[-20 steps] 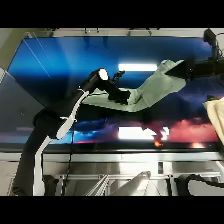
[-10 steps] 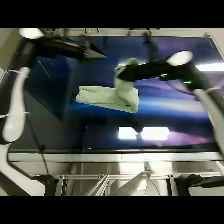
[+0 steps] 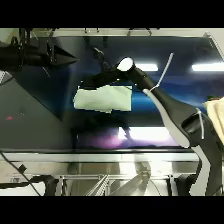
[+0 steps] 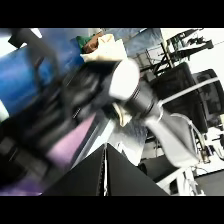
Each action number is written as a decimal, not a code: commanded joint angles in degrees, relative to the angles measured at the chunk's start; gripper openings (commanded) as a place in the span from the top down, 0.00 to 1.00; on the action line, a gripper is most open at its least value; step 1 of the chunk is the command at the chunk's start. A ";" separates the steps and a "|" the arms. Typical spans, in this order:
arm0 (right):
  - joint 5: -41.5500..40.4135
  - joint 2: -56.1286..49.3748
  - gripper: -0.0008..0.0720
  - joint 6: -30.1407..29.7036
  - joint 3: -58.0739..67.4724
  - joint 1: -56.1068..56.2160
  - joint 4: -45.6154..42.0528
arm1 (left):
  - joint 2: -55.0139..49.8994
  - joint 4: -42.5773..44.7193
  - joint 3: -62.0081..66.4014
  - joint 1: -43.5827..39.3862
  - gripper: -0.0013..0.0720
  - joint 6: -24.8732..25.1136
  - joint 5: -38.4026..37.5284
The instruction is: Fold the shirts.
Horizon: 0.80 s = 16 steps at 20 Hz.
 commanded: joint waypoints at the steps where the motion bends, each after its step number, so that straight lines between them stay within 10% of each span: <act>1: 12.87 4.61 0.96 7.93 -2.49 -6.93 -3.85 | 2.99 -0.26 -9.03 1.05 0.96 4.46 0.04; 6: 12.83 14.58 0.94 7.87 -21.51 -20.35 -6.62 | 5.79 -0.33 -18.10 2.36 0.96 7.67 -0.02; 7: 12.59 14.32 0.67 7.91 -23.10 -22.71 -6.99 | 6.03 -0.68 -19.15 2.34 0.96 8.24 -0.04; 8: 11.67 13.55 0.08 8.96 -24.09 -24.98 -7.82 | 6.14 -0.68 -19.87 2.32 0.96 8.52 -0.02; 16: 8.90 2.01 0.03 13.25 -24.26 -27.04 -8.76 | 6.10 -0.63 -18.47 2.27 0.96 11.02 -1.64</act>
